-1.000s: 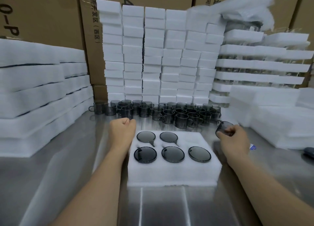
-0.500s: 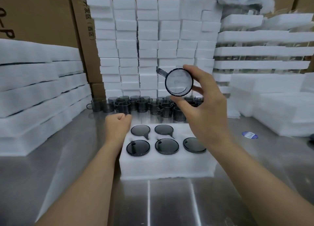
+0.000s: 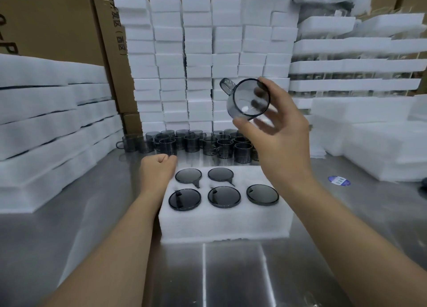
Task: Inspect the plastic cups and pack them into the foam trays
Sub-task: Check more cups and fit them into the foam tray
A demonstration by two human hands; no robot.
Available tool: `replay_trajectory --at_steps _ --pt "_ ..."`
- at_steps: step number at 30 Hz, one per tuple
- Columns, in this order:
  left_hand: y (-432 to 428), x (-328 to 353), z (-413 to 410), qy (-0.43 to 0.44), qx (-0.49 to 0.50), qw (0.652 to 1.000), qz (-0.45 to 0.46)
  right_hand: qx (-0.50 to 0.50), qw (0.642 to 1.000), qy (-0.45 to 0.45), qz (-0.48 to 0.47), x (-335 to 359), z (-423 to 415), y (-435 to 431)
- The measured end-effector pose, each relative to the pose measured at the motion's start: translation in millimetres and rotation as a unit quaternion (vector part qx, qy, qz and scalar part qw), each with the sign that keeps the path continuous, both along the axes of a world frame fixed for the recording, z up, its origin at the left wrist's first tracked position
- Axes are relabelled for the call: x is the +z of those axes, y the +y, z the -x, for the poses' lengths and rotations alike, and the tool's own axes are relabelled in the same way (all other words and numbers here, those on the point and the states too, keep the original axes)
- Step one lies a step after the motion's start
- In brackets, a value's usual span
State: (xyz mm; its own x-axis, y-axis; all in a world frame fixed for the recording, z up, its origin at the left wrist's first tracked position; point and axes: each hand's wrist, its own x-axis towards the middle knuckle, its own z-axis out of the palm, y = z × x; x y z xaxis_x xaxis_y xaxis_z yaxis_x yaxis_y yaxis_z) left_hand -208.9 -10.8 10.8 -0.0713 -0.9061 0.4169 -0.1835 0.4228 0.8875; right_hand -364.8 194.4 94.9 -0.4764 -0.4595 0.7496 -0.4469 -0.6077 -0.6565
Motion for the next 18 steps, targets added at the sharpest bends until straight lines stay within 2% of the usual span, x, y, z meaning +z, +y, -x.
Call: replay_trajectory --at_steps 1,2,4,5,7,10,18 --pt "-0.3 -0.2 0.0 -0.001 0.001 1.0 -0.001 0.08 0.992 -0.093 -0.019 3.1 0.1 0.3" --pt "-0.6 -0.6 0.0 -0.001 0.002 1.0 -0.002 0.173 0.965 -0.191 -0.046 5.5 0.7 0.8" --pt "-0.7 -1.1 0.2 -0.001 0.008 1.0 -0.005 0.329 0.877 -0.338 -0.089 7.5 2.4 2.5" --pt "-0.7 -1.1 0.4 -0.003 0.01 1.0 -0.005 0.372 0.842 -0.376 -0.103 7.2 3.0 3.8" --pt "-1.3 -1.1 0.9 -0.007 0.007 1.0 -0.004 0.413 0.806 -0.408 -0.115 5.7 2.4 5.5" --pt "-1.2 -1.3 0.5 -0.011 0.005 1.0 -0.002 0.431 0.792 -0.413 -0.131 4.5 -1.4 5.6" --pt "1.3 -0.6 0.8 -0.015 0.005 1.0 -0.013 0.438 0.793 -0.389 -0.165 0.3 -3.8 3.4"
